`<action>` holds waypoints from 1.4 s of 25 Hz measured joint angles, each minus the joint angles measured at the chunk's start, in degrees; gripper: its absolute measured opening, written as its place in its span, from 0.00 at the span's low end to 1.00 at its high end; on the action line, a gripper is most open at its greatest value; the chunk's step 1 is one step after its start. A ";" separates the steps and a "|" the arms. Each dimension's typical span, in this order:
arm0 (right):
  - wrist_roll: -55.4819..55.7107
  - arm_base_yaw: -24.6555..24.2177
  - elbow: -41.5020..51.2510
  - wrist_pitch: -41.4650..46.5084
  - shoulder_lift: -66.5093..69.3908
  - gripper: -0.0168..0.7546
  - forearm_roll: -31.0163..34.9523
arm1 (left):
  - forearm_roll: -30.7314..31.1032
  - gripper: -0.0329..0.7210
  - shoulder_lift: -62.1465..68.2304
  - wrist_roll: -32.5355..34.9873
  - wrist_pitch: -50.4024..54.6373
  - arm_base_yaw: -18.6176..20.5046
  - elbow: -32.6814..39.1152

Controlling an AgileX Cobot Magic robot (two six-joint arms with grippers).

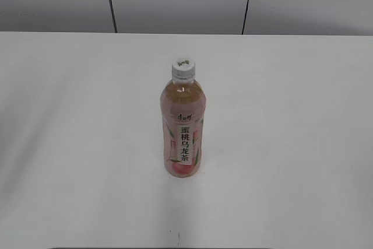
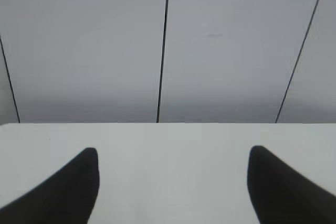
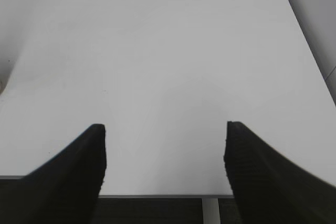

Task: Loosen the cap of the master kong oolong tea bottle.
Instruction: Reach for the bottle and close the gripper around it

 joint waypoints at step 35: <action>0.00 0.00 0.00 0.00 0.00 0.71 0.00 | 2.62 0.75 62.62 -5.82 -72.93 -13.25 15.78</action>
